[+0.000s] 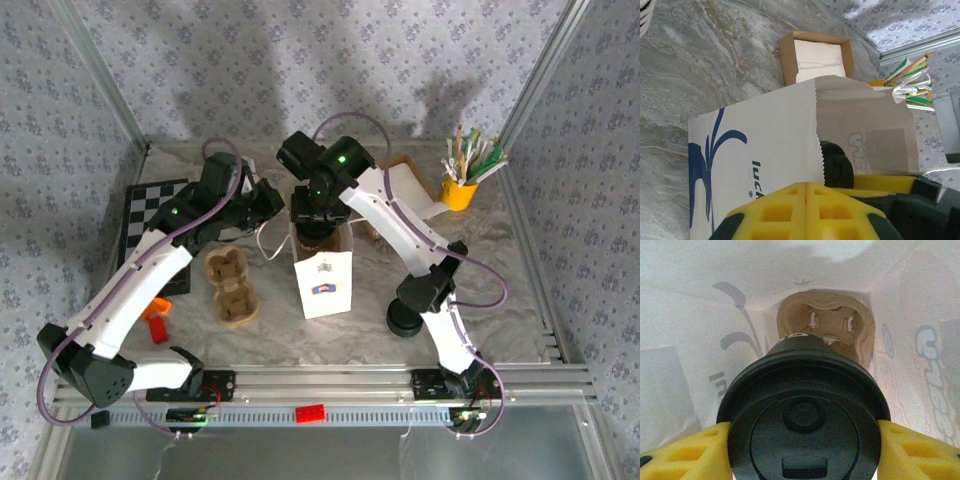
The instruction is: Pack the takeout coffee
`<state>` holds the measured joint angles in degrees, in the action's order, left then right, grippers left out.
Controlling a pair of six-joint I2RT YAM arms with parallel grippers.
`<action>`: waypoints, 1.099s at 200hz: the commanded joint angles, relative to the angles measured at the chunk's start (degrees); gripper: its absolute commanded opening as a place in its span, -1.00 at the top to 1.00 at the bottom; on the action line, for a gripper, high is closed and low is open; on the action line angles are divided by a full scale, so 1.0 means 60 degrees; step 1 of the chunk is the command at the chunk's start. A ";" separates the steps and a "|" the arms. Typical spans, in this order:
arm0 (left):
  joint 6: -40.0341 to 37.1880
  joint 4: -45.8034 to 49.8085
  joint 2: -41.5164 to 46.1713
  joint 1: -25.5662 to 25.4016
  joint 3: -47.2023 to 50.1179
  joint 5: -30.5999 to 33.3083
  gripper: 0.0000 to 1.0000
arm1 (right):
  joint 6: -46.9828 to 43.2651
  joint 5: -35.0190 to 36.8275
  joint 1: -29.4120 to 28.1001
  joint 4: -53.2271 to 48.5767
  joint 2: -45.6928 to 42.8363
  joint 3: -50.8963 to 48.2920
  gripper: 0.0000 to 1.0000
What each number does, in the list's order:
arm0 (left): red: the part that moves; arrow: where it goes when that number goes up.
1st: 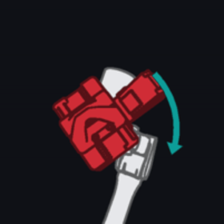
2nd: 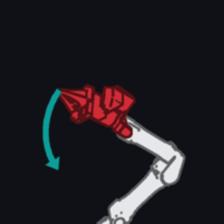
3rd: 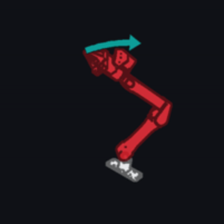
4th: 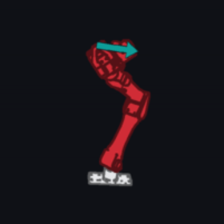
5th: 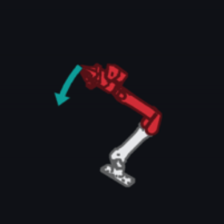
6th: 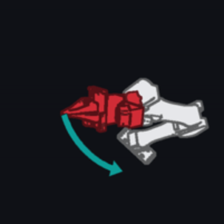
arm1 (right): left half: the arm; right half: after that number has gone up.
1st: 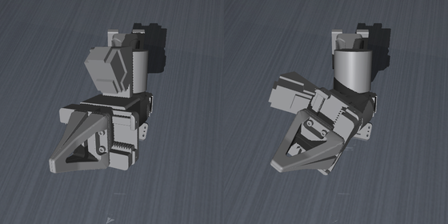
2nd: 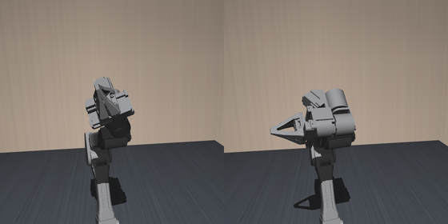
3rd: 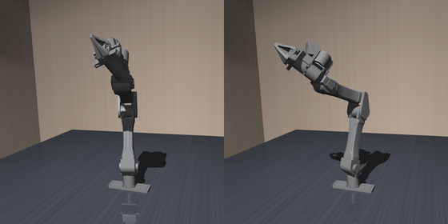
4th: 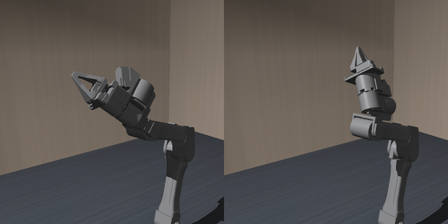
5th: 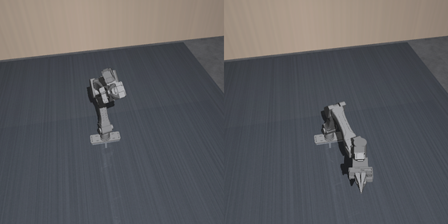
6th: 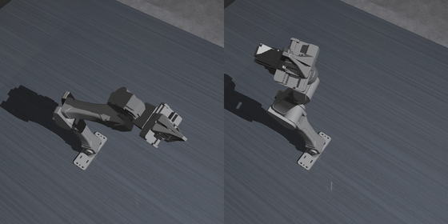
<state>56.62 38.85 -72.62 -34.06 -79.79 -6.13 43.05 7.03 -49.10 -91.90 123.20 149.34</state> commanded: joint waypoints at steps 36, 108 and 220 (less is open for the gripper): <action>0.0003 0.0134 0.0392 0.0061 0.0194 -0.0271 0.98 | -0.0131 0.0279 0.0138 -0.1603 0.0513 0.0276 0.06; 0.0490 -0.0327 0.0634 0.0033 0.0517 -0.0617 1.00 | -0.0346 0.0470 0.0346 -0.1407 0.0545 -0.0104 0.06; 0.0453 -0.0200 0.0617 0.0052 0.0495 -0.0363 1.00 | -0.0504 0.0294 0.0360 -0.0578 0.0869 -0.0944 0.06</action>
<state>59.59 37.34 -70.11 -33.80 -76.49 -8.36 40.66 8.84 -46.94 -91.20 126.67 145.29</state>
